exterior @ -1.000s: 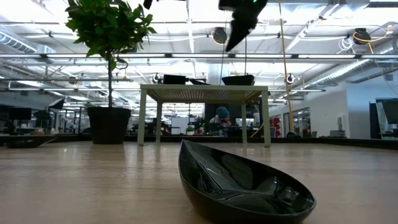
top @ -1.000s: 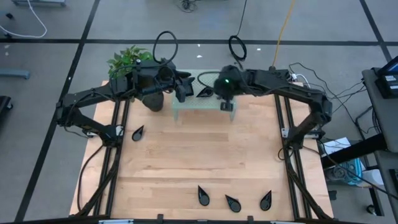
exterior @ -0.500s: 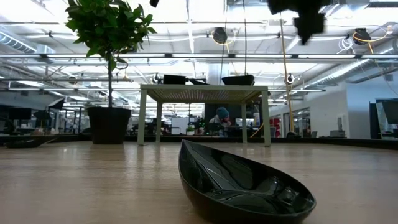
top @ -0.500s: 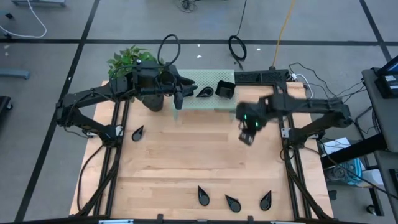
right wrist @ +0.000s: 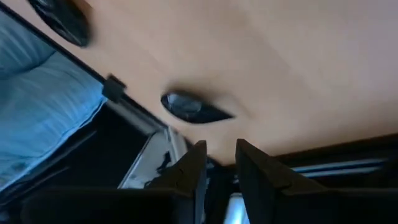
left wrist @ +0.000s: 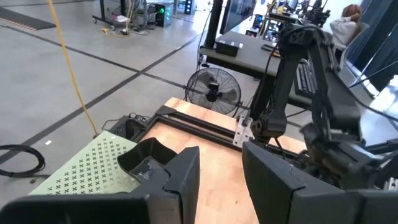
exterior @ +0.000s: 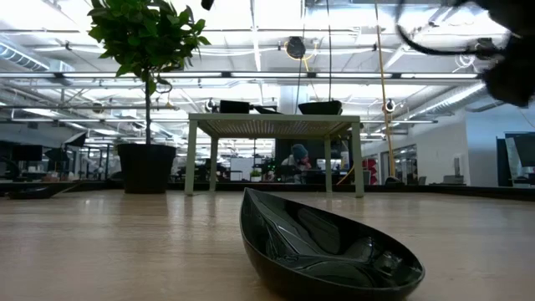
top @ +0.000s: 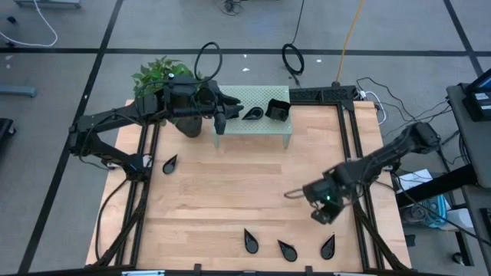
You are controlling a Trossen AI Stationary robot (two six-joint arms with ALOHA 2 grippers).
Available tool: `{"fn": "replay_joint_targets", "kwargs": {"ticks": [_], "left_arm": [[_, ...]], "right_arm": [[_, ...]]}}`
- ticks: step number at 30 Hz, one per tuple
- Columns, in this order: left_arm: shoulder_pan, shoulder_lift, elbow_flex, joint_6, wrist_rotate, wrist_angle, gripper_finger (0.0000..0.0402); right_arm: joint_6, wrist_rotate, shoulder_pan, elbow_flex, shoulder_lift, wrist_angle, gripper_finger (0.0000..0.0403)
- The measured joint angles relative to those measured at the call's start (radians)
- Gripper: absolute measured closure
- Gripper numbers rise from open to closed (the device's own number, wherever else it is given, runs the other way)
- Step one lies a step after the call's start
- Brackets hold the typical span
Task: Pick & Place Mini shaped plates
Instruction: Stack the drop shaped plate on top of the other drop shaped plate on the shelf
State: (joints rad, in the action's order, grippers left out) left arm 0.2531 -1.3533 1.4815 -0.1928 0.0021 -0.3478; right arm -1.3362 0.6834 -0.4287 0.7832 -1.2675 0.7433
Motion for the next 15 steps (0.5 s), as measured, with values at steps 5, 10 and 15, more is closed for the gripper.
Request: {"fn": "replay_joint_targets", "kwargs": {"ticks": [5,10,15], "left_arm": [[0.0,0.0,0.0,-0.024,0.0,0.0,0.0277],[0.0,0.0,0.0,-0.027,0.0,0.0,0.0277],[0.0,0.0,0.0,-0.074,-0.001,0.0,0.0277]], "right_arm": [[-0.251,-0.002,-0.138,-0.136,0.0,-0.352,0.0327],[-0.475,-0.018,-0.238,-0.227,0.0,-0.593,0.0327],[-0.546,-0.116,-0.305,-0.249,0.0,-0.605,0.0327]]}}
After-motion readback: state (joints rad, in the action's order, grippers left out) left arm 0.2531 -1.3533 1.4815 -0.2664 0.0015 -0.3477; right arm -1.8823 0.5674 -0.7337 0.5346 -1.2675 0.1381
